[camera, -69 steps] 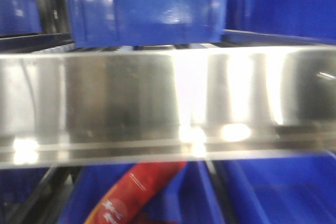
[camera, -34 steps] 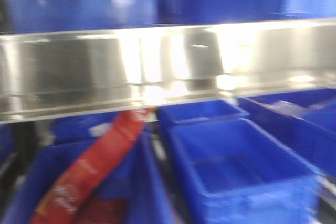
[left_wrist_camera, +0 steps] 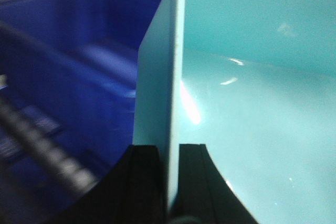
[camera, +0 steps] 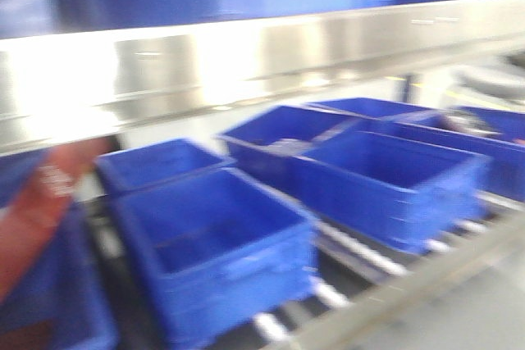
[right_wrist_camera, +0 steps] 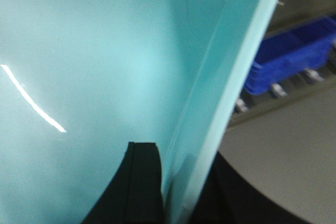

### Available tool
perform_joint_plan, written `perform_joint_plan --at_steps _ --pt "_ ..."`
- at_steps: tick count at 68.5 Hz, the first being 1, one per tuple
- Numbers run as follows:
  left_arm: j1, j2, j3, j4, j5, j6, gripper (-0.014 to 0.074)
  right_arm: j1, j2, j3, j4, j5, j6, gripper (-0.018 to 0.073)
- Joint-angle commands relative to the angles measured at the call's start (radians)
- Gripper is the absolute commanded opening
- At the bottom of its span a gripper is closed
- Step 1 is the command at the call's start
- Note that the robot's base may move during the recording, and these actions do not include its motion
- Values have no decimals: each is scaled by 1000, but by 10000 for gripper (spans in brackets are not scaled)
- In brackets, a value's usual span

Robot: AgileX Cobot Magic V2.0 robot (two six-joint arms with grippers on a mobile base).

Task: Fetch blue bin and place on conveyor start
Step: 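Hold the bin with both grippers while the base backs away from the rack, then carry the bin in both grippers while driving to the red conveyor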

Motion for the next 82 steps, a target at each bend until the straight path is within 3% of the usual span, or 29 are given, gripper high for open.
perform_joint_plan --at_steps 1,82 --pt "-1 -18 -13 -33 -94 -12 -111 -1 -12 -10 -5 -2 -34 -151" --pt "-1 -18 -13 -27 -93 -12 -111 -1 -12 -10 -5 -2 -34 -151"
